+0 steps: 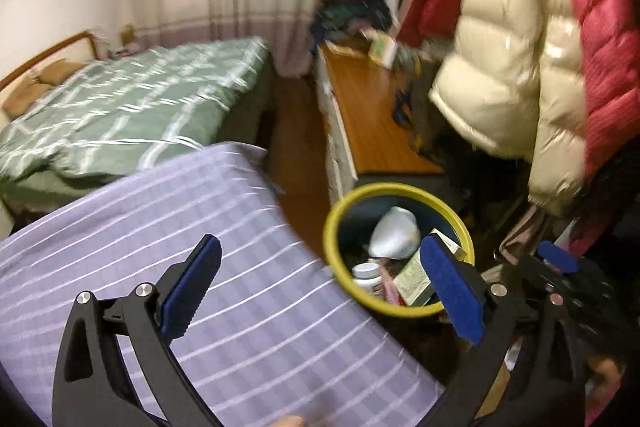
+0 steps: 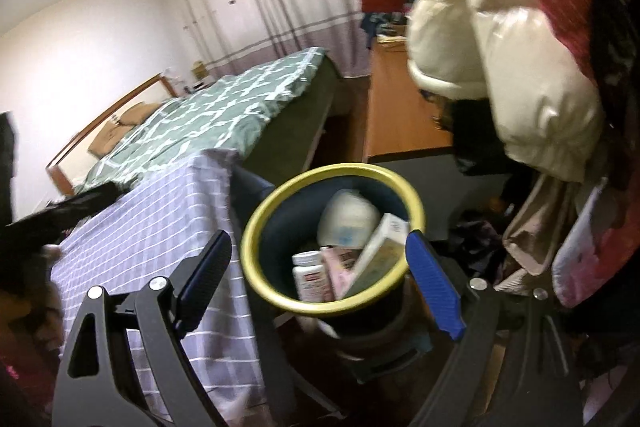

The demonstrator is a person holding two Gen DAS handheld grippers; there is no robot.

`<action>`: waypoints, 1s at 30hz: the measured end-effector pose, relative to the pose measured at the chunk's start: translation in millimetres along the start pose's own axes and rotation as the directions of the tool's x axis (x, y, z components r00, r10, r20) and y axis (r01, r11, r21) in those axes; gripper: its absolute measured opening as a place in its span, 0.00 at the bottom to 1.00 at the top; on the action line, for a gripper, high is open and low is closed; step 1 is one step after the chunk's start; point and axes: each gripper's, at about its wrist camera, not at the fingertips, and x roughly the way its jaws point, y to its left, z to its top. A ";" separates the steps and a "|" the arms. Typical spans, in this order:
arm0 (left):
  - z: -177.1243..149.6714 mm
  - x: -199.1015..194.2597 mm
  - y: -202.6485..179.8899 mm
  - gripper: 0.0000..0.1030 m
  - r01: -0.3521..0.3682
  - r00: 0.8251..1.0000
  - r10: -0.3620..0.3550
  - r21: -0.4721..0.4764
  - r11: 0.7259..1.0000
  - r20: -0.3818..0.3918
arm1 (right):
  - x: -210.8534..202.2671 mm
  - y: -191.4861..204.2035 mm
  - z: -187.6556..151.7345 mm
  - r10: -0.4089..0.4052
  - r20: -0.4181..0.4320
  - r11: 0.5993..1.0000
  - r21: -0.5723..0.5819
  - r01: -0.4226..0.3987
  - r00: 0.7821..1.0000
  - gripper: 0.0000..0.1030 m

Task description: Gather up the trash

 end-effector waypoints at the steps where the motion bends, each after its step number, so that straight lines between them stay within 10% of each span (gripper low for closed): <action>1: -3.9 -15.4 8.3 0.95 -0.013 1.000 0.013 -0.018 1.000 0.020 | -1.7 6.9 -0.8 0.011 0.002 1.000 -0.014 -0.011 1.000 0.83; 12: -84.9 -184.3 99.0 0.95 -0.338 0.921 0.367 -0.199 0.920 0.134 | -36.1 85.3 -8.9 0.108 0.045 0.979 -0.179 -0.098 0.993 0.87; 20: -140.2 -248.9 132.2 0.95 -0.394 0.881 0.453 -0.316 0.863 0.139 | -56.2 118.6 -17.4 0.147 0.058 0.957 -0.262 -0.127 0.987 0.90; 30: -176.5 -272.6 131.3 0.95 -0.383 0.872 0.463 -0.369 0.847 0.158 | -67.1 138.7 -35.5 0.180 0.039 0.939 -0.305 -0.160 0.983 0.91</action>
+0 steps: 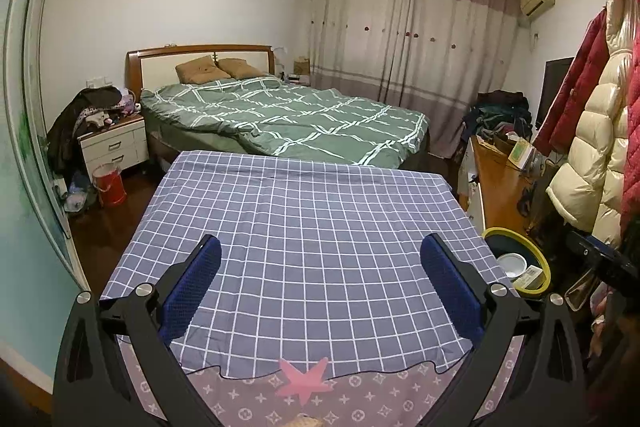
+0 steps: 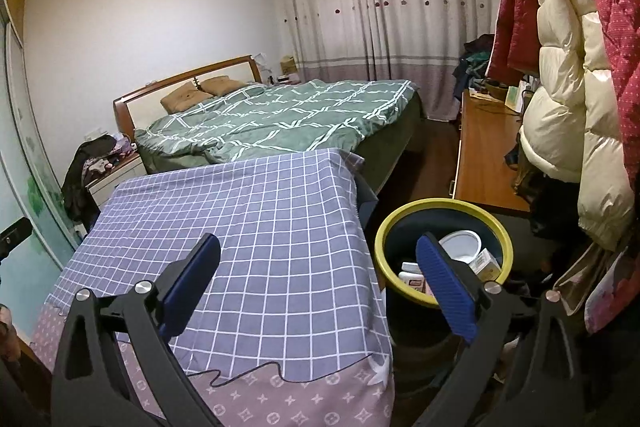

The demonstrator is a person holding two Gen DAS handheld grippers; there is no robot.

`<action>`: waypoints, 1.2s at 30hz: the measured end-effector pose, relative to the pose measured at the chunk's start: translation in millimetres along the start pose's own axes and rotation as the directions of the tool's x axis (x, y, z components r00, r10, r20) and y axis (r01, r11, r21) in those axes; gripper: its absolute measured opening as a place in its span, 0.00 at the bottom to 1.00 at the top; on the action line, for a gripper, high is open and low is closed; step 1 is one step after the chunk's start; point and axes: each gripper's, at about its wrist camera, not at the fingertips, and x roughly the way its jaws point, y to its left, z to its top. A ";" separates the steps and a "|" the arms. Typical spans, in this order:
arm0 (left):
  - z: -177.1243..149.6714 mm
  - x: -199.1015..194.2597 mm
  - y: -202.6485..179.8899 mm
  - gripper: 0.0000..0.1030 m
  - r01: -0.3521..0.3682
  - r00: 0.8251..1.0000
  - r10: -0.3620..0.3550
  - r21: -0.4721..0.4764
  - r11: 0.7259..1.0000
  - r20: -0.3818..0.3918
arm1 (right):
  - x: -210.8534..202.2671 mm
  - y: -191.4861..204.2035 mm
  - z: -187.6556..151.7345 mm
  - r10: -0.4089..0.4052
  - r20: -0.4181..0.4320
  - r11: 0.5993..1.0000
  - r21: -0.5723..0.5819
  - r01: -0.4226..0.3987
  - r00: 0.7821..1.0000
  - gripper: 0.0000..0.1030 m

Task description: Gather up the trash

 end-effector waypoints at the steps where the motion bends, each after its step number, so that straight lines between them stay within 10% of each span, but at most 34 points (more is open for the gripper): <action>1: -1.0 1.0 -6.5 0.95 0.002 1.000 -0.002 0.002 1.000 -0.002 | -0.5 0.8 -0.8 0.001 0.000 1.000 -0.001 -0.001 1.000 0.91; 36: -1.1 1.8 -32.0 0.95 -0.014 1.000 0.014 0.037 0.999 0.009 | -3.2 -1.2 -2.2 -0.003 0.009 1.000 0.007 0.003 1.000 0.92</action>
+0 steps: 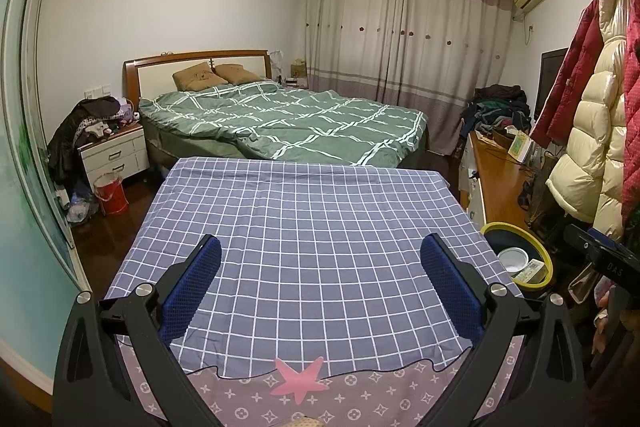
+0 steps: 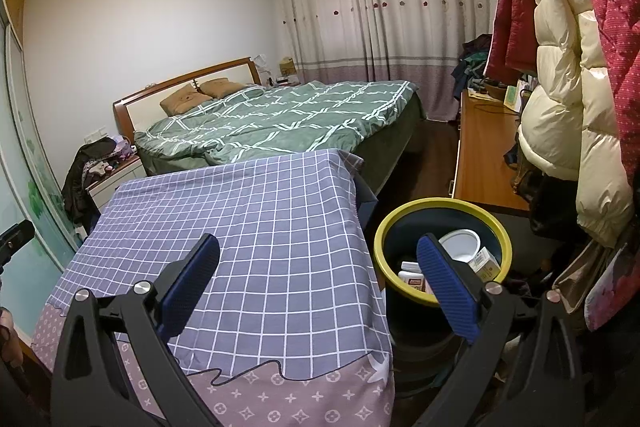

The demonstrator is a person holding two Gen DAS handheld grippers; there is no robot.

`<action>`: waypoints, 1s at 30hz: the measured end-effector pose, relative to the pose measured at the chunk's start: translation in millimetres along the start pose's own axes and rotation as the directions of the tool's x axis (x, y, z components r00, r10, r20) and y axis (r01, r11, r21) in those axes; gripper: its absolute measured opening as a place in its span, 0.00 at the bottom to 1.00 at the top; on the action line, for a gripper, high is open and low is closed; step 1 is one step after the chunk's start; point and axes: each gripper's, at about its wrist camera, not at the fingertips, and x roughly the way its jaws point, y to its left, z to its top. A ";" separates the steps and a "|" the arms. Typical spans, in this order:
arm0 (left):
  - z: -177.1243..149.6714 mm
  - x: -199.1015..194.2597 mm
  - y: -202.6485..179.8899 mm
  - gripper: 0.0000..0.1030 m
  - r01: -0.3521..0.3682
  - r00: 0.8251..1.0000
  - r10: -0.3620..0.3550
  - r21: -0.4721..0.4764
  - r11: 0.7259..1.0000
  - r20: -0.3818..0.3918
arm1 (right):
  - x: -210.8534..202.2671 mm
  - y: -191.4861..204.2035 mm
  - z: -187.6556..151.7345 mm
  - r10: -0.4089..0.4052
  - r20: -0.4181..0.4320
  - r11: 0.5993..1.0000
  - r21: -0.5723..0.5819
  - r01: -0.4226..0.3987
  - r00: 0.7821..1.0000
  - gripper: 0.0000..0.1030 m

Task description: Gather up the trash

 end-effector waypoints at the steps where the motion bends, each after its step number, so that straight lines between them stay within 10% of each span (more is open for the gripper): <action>1: 0.0 -0.2 0.5 0.95 0.000 1.000 0.000 0.000 1.000 -0.001 | 0.8 -0.6 0.2 -0.001 0.000 1.000 0.001 0.001 1.000 0.92; 30: -3.7 1.3 7.9 0.95 -0.011 1.000 0.011 -0.002 1.000 -0.005 | 5.6 -0.7 -2.8 0.004 -0.015 1.000 0.005 -0.004 1.000 0.92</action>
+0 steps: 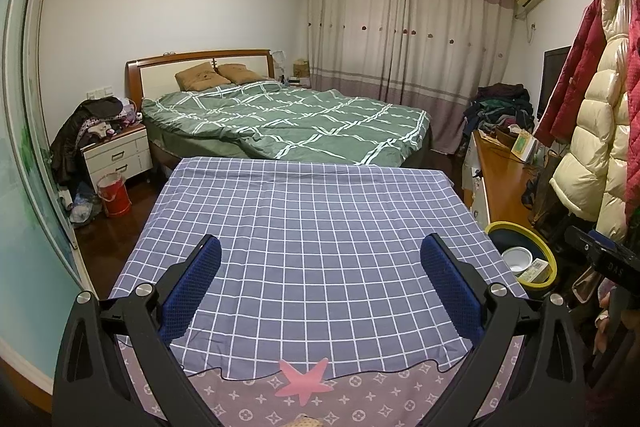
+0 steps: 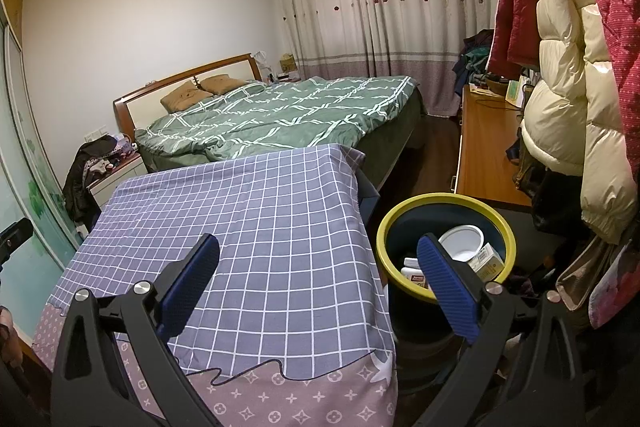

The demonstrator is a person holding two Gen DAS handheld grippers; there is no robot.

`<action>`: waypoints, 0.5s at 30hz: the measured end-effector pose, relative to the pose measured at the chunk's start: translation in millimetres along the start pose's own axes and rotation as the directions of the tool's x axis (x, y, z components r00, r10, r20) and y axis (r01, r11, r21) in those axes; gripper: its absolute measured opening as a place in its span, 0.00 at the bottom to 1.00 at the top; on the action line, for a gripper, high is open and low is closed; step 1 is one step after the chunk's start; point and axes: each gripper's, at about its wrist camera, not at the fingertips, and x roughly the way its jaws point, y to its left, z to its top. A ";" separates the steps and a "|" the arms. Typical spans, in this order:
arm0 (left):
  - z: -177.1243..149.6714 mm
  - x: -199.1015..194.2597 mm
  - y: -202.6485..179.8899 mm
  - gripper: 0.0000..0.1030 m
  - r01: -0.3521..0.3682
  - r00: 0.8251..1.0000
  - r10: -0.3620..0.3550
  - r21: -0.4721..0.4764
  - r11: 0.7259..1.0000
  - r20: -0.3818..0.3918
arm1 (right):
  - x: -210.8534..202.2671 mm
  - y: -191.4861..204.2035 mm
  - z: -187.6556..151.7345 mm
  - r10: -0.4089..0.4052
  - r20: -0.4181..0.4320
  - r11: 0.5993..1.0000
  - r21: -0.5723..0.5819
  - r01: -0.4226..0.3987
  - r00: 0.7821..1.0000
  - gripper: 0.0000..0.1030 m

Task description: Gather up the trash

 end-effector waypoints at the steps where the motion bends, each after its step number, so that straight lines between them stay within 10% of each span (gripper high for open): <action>1: 0.6 0.2 0.4 0.95 0.001 1.000 -0.001 -0.001 1.000 -0.001 | 0.8 0.0 0.1 0.000 -0.001 1.000 0.000 0.000 1.000 0.92; 15: 2.0 11.3 2.2 0.95 0.023 0.999 -0.023 -0.016 1.000 -0.027 | 9.3 2.6 -0.6 0.004 -0.019 1.000 -0.002 -0.004 1.000 0.92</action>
